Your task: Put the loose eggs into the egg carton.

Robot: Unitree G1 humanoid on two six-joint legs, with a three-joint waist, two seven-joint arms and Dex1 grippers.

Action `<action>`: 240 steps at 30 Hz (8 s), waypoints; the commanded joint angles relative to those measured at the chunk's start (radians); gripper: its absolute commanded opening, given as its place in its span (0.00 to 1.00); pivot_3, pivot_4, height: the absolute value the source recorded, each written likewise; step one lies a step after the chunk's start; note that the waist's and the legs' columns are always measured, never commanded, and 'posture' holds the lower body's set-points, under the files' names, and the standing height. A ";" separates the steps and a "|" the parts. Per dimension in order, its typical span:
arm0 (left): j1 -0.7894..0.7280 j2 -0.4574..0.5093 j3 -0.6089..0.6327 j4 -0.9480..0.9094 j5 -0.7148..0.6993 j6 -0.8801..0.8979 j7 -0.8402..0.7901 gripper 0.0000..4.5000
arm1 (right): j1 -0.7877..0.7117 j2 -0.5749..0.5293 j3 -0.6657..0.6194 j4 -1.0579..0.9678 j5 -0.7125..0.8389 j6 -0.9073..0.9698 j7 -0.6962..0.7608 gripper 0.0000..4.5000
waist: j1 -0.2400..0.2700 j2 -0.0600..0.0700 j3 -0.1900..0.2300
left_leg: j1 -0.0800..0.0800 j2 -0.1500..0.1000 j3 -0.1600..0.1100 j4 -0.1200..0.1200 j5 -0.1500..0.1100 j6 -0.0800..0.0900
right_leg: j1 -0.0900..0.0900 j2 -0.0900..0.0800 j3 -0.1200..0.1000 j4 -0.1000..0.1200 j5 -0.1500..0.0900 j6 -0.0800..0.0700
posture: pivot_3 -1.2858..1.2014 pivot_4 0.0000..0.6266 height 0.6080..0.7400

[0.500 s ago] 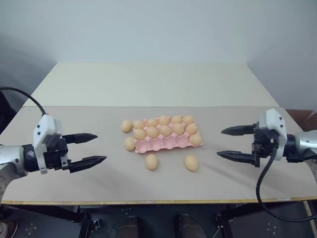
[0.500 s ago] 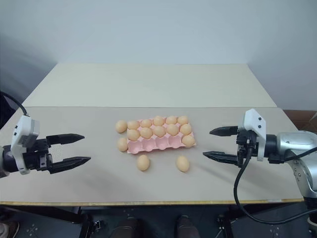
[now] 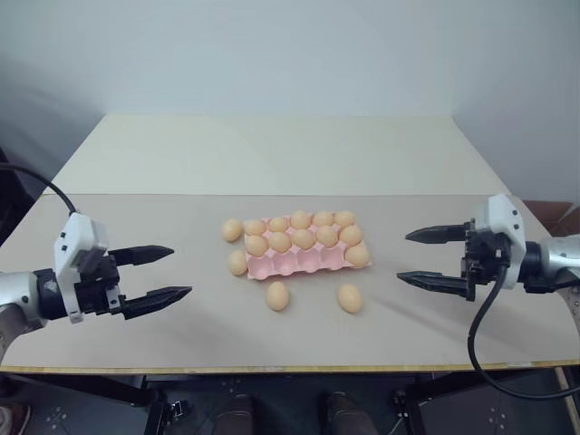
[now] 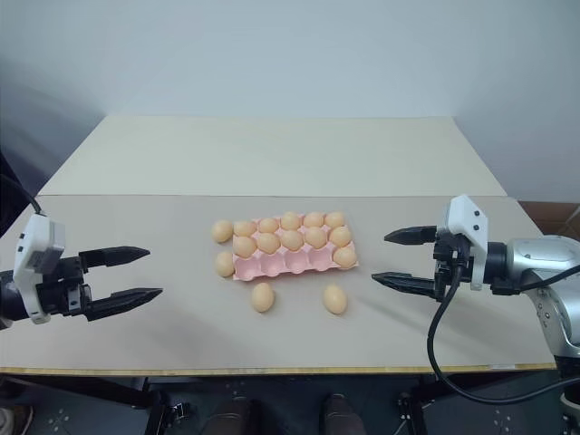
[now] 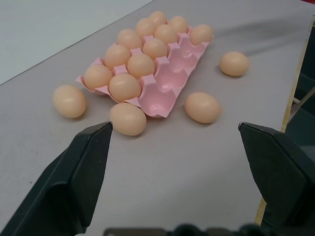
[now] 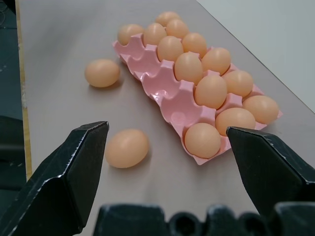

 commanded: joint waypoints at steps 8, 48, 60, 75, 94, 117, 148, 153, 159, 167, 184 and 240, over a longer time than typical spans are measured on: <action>0.001 0.000 0.026 -0.029 -0.021 -0.009 -0.023 0.99 | -0.017 -0.050 -0.036 -0.010 0.032 0.024 0.046 1.00 | -0.001 0.000 0.000 | 0.000 0.000 0.000 0.000 0.000 0.000 | 0.000 0.000 0.000 0.000 0.000 0.000 | 0.52 0.24 1.00; -0.063 0.008 -0.064 0.009 0.047 -0.067 -0.073 1.00 | -0.255 0.325 0.439 -0.151 -0.364 0.242 -0.430 0.52 | -0.020 -0.011 -0.007 | 0.001 0.001 0.000 0.000 0.000 0.000 | 0.000 0.001 0.000 0.001 0.001 -0.001 | 0.52 0.24 1.00; -0.053 -0.005 -0.055 -0.017 0.045 -0.071 -0.048 1.00 | -0.320 0.397 0.444 -0.036 -0.456 0.220 -0.504 0.81 | -0.022 -0.014 -0.009 | -0.001 0.001 0.000 0.000 0.000 0.000 | -0.001 0.001 0.000 0.001 0.002 0.001 | 0.52 0.24 1.00; 0.031 0.004 0.072 0.112 0.049 -0.112 -0.170 1.00 | 0.029 0.094 -0.123 -0.169 -0.020 0.052 0.020 1.00 | -0.008 -0.014 -0.009 | -0.001 0.001 0.001 0.000 0.000 0.000 | -0.001 0.000 0.000 0.000 0.001 -0.001 | 0.52 0.24 1.00; 0.052 -0.006 0.032 0.100 0.063 -0.129 -0.180 1.00 | 0.113 0.036 -0.142 -0.126 0.011 -0.067 0.077 1.00 | -0.011 -0.014 -0.009 | 0.006 0.002 0.002 0.000 -0.001 -0.002 | 0.005 0.000 0.000 -0.001 -0.002 -0.005 | 0.52 0.24 1.00; -0.238 -0.501 -0.646 -0.202 0.293 0.336 0.636 1.00 | 0.177 0.034 -0.192 -0.246 0.065 -0.042 -0.029 1.00 | 0.002 -0.015 -0.009 | 0.013 0.000 0.000 0.000 -0.001 -0.002 | 0.015 0.000 0.001 -0.003 0.000 -0.001 | 0.52 0.24 1.00; -0.483 -0.530 -0.684 -0.045 0.326 0.197 0.556 0.46 | 0.191 0.061 -0.183 -0.293 0.070 -0.055 -0.134 1.00 | 0.007 -0.015 -0.009 | 0.013 -0.001 -0.001 0.000 -0.001 -0.001 | 0.016 0.000 0.000 -0.004 -0.001 -0.003 | 0.52 0.24 1.00; -0.580 -0.604 -0.759 0.157 0.417 0.066 0.527 0.46 | 0.219 0.065 -0.211 -0.330 0.080 -0.046 -0.157 1.00 | 0.003 -0.015 -0.009 | 0.012 -0.001 -0.002 0.000 -0.001 -0.001 | 0.016 0.000 0.001 -0.005 -0.001 -0.003 | 0.52 0.24 1.00; -0.612 -0.646 -0.794 0.252 0.458 0.009 0.484 0.61 | 0.239 0.069 -0.222 -0.355 0.083 -0.041 -0.189 1.00 | 0.002 -0.015 -0.009 | 0.012 -0.001 -0.002 0.000 -0.001 -0.001 | 0.016 0.000 0.001 -0.005 -0.001 -0.002 | 0.52 0.24 1.00; -0.621 -0.658 -0.752 0.254 0.484 -0.039 0.475 1.00 | 0.238 0.079 -0.212 -0.362 0.083 -0.042 -0.220 1.00 | 0.001 -0.015 -0.009 | 0.012 -0.001 -0.002 0.000 -0.001 -0.001 | 0.016 0.000 0.001 -0.005 0.000 -0.001 | 0.52 0.24 1.00; -0.139 -0.119 -0.052 0.255 0.220 -0.264 -0.098 1.00 | 0.087 0.077 -0.113 -0.195 0.116 -0.046 -0.128 1.00 | -0.016 -0.015 -0.009 | 0.012 0.000 -0.001 0.000 -0.002 -0.001 | 0.014 -0.001 0.000 -0.005 -0.001 -0.003 | 0.52 0.24 1.00; -0.776 -0.456 -0.577 1.249 0.626 -0.839 -0.242 0.71 | 0.187 0.021 -0.263 -0.325 0.232 0.066 -0.155 1.00 | 0.003 -0.016 -0.009 | 0.009 0.001 0.000 0.000 -0.002 -0.001 | 0.013 0.000 -0.001 -0.006 0.003 0.004 | 0.52 0.24 1.00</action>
